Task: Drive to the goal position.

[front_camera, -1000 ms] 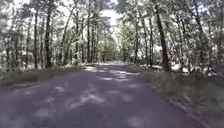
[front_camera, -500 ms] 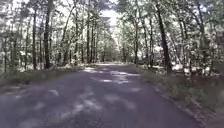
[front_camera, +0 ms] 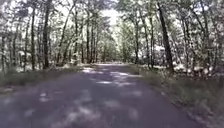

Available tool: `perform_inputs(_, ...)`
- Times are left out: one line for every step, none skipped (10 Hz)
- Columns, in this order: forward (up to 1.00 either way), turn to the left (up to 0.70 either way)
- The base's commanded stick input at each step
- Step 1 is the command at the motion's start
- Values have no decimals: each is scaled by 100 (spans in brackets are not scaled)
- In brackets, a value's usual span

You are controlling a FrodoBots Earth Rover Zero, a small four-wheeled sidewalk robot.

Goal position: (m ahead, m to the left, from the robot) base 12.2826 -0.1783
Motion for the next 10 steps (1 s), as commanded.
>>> perform_inputs(45, 0)
perform_inputs(45, 0)
perform_inputs(45, 0)
perform_inputs(45, 9)
perform_inputs(45, 13)
perform_inputs(45, 19)
perform_inputs(45, 25)
perform_inputs(45, 27)
perform_inputs(45, 15)
perform_inputs(45, 0)
